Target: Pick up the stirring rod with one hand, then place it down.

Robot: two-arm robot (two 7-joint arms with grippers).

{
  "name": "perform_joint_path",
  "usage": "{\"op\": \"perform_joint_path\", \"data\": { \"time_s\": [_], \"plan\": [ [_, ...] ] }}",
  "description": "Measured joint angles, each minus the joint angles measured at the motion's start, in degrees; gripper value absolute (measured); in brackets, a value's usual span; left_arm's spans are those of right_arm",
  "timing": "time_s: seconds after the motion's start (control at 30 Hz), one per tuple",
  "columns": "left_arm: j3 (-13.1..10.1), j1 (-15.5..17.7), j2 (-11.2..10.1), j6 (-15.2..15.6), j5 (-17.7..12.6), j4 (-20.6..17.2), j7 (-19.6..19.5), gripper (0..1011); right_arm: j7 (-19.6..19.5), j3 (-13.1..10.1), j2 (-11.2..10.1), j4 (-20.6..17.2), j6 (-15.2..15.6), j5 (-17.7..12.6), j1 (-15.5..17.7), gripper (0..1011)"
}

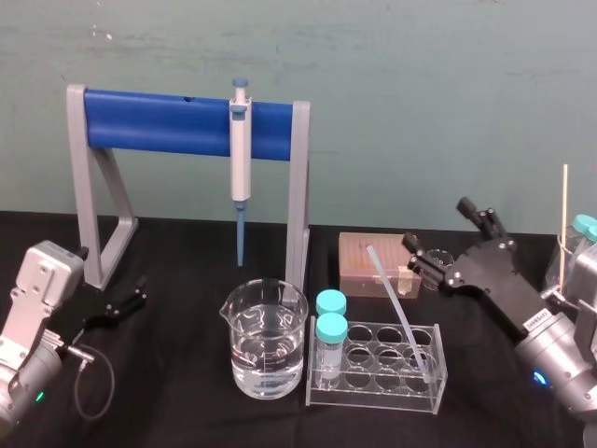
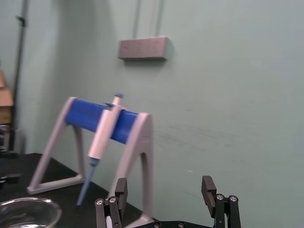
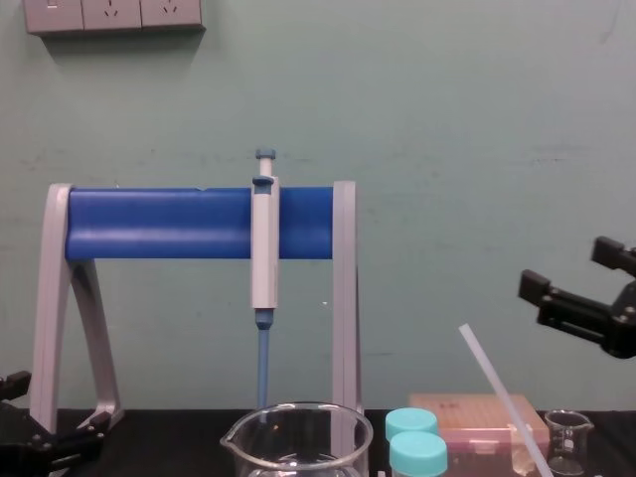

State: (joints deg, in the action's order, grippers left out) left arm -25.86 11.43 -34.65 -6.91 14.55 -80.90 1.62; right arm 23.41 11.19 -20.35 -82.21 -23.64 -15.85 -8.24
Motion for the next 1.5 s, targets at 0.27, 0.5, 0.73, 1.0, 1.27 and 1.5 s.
{"op": "perform_joint_path", "data": {
  "time_s": [0.27, 0.5, 0.73, 1.0, 1.27, 1.5],
  "plan": [
    [0.0, 0.0, 0.0, 0.0, 0.0, 0.0, 0.0, 1000, -5.18, -3.84, 1.38, -2.74, 5.43, 0.88, 3.17, 1003],
    [0.0, 0.0, 0.0, 0.0, 0.0, 0.0, 0.0, 1000, -7.16, -5.97, 1.66, -3.42, 12.67, 0.56, 4.79, 1003],
    [0.0, 0.0, 0.0, 0.0, 0.0, 0.0, 0.0, 1000, -9.06, -6.68, 1.96, -3.36, 19.77, 1.19, 5.04, 1003],
    [0.0, 0.0, 0.0, 0.0, 0.0, 0.0, 0.0, 1000, -8.42, -6.47, 2.2, -3.05, 20.73, 1.4, 4.85, 1003],
    [0.0, 0.0, 0.0, 0.0, 0.0, 0.0, 0.0, 1000, -8.2, -6.42, 2.2, -3.0, 20.68, 1.34, 4.82, 1003],
    [0.0, 0.0, 0.0, 0.0, 0.0, 0.0, 0.0, 1000, -8.25, -6.41, 2.17, -3.0, 20.66, 1.38, 4.83, 1003]
  ]
}}
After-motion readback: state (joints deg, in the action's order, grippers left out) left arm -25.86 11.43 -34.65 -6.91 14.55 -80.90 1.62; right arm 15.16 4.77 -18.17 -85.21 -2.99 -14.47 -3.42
